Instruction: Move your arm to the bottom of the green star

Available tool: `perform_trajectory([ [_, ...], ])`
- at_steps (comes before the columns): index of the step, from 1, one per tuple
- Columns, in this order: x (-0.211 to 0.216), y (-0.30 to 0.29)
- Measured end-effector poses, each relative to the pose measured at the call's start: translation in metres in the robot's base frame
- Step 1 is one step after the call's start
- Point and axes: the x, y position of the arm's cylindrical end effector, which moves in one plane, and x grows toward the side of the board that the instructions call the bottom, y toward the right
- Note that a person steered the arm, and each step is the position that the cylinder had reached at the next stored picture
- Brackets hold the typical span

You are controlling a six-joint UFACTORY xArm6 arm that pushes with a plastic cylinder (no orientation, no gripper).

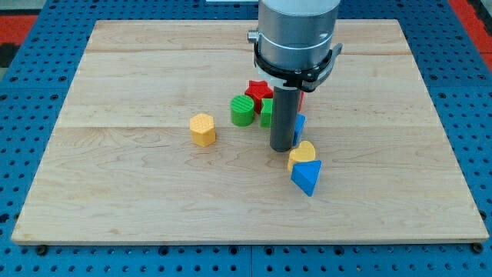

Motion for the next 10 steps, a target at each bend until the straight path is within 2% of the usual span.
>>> perform_trajectory([
  [1,-0.003,0.010],
  [4,-0.005,0.102],
  [6,-0.001,0.053],
  [8,-0.016,0.003],
  [10,-0.023,-0.008],
])
